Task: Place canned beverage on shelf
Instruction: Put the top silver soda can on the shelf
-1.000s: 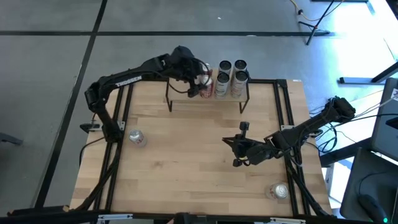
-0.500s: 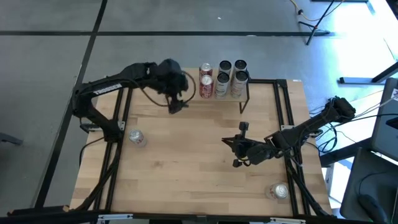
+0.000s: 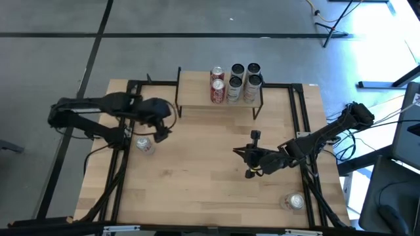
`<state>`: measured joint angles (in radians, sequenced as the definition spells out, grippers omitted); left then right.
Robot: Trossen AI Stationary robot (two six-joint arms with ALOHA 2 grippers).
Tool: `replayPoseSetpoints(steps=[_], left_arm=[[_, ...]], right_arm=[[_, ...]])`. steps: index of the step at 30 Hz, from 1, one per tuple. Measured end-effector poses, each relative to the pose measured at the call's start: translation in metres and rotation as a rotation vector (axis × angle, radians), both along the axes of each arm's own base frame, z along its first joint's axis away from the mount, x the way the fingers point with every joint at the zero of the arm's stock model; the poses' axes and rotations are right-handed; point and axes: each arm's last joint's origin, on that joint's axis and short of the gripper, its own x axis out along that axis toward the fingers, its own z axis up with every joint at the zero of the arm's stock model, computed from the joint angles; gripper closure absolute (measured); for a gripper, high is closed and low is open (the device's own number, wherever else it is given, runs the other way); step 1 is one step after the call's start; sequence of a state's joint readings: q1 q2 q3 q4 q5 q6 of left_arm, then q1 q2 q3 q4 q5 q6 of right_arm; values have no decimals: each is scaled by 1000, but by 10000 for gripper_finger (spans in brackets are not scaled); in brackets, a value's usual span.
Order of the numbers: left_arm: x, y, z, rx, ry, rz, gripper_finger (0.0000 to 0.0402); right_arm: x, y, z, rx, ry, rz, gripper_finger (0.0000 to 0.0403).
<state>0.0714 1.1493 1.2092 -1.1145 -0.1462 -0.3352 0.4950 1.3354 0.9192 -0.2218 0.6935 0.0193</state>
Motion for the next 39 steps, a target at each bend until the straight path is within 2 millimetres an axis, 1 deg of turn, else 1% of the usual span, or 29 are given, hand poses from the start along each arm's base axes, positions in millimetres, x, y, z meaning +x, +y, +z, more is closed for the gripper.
replayPoseSetpoints(steps=[3, 8, 12, 16, 21, 23, 31, 39], left_arm=[[-16, -7, -7, -45, -17, 46, 56], [-31, -13, -17, -97, 4, 93, 56], [-35, -15, -27, -89, 69, 88, 56], [-37, -17, -40, -125, 131, 66, 56], [-39, -17, -53, -120, 184, 51, 56], [-42, -18, -56, -126, 217, 53, 56], [-55, -20, -58, -158, 335, 165, 56], [-55, -27, -59, -156, 336, 148, 56]], right_arm=[[1, 1, 2, 13, -26, -2, 388], [2, 3, 4, 58, -42, 19, 388], [2, 3, 3, 90, -41, 21, 388], [3, 3, 2, 88, -37, 21, 388], [5, 4, -2, 77, -20, 20, 388], [6, 4, -4, 65, -13, 25, 388], [6, 5, -4, 63, -12, 26, 388], [6, 5, -4, 63, -12, 26, 388]])
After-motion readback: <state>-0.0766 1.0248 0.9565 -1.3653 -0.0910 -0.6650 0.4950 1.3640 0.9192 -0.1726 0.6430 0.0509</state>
